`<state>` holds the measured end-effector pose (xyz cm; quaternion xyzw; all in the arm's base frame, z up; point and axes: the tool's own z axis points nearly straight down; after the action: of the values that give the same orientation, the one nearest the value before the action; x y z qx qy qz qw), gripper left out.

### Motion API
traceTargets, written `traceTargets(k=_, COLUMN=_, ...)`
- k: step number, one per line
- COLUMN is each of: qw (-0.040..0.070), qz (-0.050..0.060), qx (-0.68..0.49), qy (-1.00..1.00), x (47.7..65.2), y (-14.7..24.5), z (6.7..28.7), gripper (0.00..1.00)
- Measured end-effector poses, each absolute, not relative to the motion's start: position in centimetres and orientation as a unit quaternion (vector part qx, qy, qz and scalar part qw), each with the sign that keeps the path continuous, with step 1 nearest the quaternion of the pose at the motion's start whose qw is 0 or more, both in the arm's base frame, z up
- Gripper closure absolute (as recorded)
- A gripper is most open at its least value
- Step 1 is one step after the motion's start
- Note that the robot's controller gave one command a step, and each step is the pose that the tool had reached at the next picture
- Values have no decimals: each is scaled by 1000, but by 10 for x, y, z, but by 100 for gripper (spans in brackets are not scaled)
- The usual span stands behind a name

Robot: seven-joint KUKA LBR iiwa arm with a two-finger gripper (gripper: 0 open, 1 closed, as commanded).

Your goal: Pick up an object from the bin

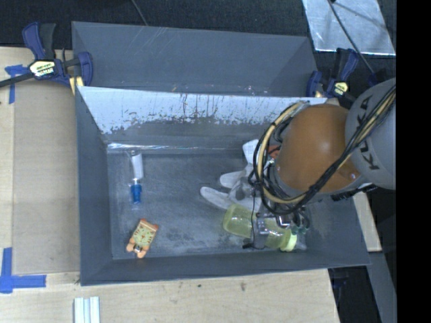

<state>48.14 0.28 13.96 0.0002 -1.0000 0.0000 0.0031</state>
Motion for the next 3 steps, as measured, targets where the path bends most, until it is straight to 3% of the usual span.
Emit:
traceTargets(k=1, qw=-1, qz=0, qx=0, qy=-1000, x=483, y=3, z=144, gripper=0)
traceTargets(k=2, qw=-5, qz=0, qx=-22, qy=-1000, x=501, y=-3, z=72, gripper=100)
traceTargets(k=3, qw=-5, qz=0, qx=-22, qy=-1000, x=501, y=-3, z=72, gripper=100)
